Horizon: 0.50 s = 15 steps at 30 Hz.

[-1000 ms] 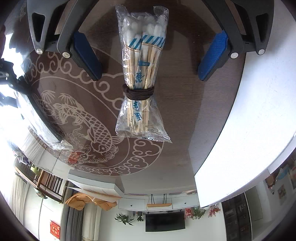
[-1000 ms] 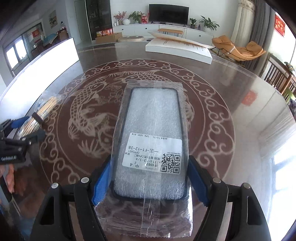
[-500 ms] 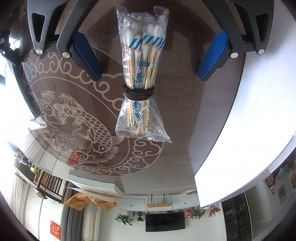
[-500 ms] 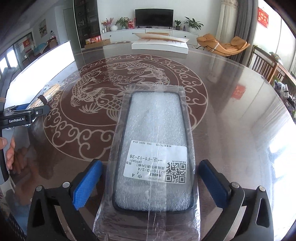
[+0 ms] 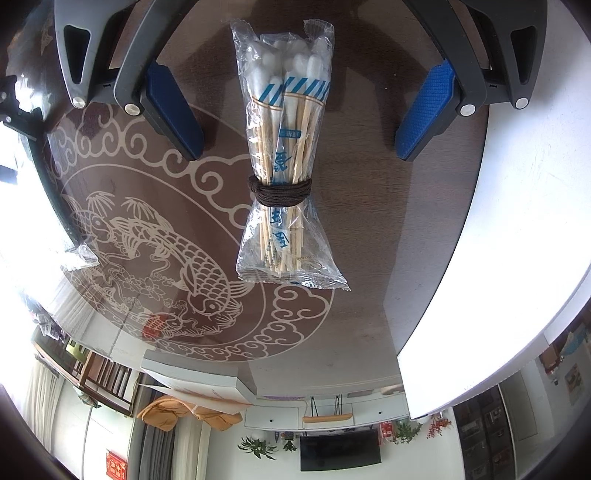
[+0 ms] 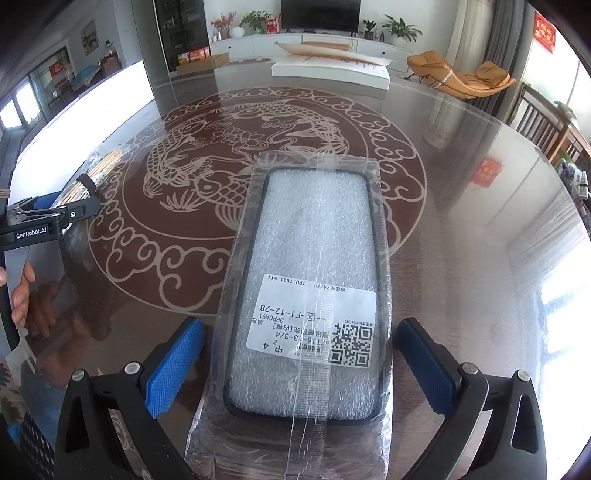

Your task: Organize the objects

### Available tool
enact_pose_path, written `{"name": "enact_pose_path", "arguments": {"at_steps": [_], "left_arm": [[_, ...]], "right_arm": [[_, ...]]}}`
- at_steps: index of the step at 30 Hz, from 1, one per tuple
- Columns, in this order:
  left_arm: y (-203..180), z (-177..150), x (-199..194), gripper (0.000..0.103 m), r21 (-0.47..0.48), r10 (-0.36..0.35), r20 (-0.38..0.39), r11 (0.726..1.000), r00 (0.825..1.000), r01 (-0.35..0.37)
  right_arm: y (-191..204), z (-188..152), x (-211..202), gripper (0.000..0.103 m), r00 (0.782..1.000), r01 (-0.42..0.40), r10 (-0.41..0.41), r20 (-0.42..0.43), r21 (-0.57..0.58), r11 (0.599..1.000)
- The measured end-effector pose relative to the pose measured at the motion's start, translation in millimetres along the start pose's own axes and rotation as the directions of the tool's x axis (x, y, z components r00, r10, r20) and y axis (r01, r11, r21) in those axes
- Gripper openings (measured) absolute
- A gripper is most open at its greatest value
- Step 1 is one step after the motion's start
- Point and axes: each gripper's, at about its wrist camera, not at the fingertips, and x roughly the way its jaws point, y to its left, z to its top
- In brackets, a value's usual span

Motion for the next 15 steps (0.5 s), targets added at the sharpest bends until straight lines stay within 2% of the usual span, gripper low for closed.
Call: {"name": "enact_pose_path", "arguments": {"at_steps": [3, 4, 5, 6, 7, 10, 12, 15], "left_arm": [[-2.1, 10.0, 4.9, 0.103, 0.025, -0.014, -0.067, 1.000, 0.998, 0.016], [-3.7, 9.9, 2.7, 0.090, 0.041, -0.017, -0.048, 0.999, 0.999, 0.019], [-4.8, 8.6, -3.6, 0.055, 0.051, -0.024, -0.005, 0.998, 1.000, 0.024], [-5.3, 8.5, -8.2, 0.036, 0.057, -0.029, 0.013, 0.998, 1.000, 0.028], [-5.1, 7.4, -9.8, 0.028, 0.055, -0.033, 0.003, 0.998, 0.999, 0.033], [1.7, -4.6, -24.9, 0.028, 0.009, -0.087, 0.034, 0.996, 0.996, 0.087], [8.6, -13.8, -44.3, 0.028, -0.030, -0.108, 0.079, 0.993, 0.991, 0.111], [20.1, -19.0, -81.2, 0.028, -0.080, -0.141, 0.156, 0.985, 0.978, 0.155]], "right_arm": [[-10.3, 22.5, 7.1, 0.102, 0.998, -0.034, 0.036, -0.042, 0.038, 0.999], [-10.9, 28.3, 6.5, 0.091, 0.999, -0.018, 0.019, -0.033, 0.029, 0.999], [-9.2, 33.1, 5.2, 0.076, 1.000, -0.003, 0.003, -0.027, 0.004, 1.000], [-8.5, 35.1, 6.0, 0.076, 0.999, -0.012, 0.011, -0.039, -0.004, 1.000], [-8.5, 34.4, 5.4, 0.076, 0.999, -0.028, 0.028, -0.041, 0.003, 1.000], [-10.7, 24.2, -6.3, 0.076, 0.994, -0.103, 0.104, -0.016, 0.063, 0.993], [-14.8, 18.3, -21.6, 0.076, 0.981, -0.196, 0.193, 0.035, 0.132, 0.972], [-11.6, 25.3, -45.9, 0.076, 0.958, -0.281, 0.265, 0.107, 0.181, 0.942]]}}
